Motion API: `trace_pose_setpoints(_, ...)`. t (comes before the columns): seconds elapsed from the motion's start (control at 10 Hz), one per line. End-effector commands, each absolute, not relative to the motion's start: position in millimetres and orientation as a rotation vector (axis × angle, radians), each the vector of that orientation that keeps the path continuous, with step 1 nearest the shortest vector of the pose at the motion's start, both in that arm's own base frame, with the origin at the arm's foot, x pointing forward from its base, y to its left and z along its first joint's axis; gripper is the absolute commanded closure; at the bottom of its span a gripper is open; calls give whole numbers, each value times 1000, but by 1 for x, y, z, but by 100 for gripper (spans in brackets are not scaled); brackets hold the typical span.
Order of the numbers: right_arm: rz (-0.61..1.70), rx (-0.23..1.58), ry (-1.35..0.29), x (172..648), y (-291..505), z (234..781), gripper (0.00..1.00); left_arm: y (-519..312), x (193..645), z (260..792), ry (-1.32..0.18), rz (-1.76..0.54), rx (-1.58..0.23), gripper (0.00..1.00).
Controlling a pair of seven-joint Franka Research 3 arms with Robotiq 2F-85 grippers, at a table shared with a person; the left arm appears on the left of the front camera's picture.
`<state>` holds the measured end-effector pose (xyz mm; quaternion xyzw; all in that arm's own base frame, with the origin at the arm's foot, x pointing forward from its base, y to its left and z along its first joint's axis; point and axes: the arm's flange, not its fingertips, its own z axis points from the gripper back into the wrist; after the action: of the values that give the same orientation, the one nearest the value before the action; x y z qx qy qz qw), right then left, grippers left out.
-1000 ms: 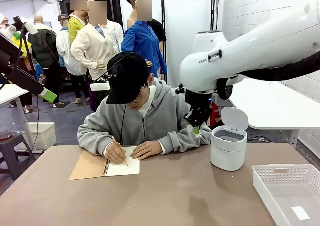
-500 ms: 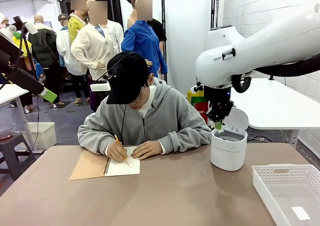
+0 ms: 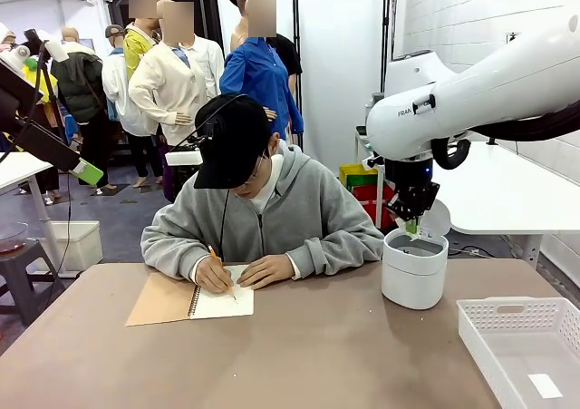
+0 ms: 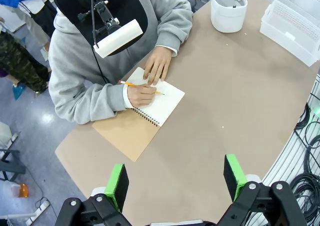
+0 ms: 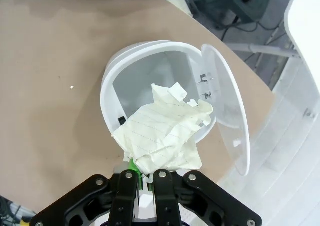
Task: Sort the paper based on its condition.
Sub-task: If a person hands you a paper, place it in the Organizing basket , and if it's crumpled, put it in the Trash can.
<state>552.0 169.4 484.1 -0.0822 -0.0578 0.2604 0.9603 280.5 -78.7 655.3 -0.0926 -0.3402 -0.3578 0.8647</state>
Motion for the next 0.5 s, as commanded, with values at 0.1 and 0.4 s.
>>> trace_pose_setpoints(0.1, 536, -167, -120, 551, 171, 486, 100, -78, 280, 655, -716, -749, -200, 0)
trace_pose_setpoints(0.4, 528, -175, -113, 550, 171, 484, 48, -78, 280, 655, -716, -749, -200, 0)
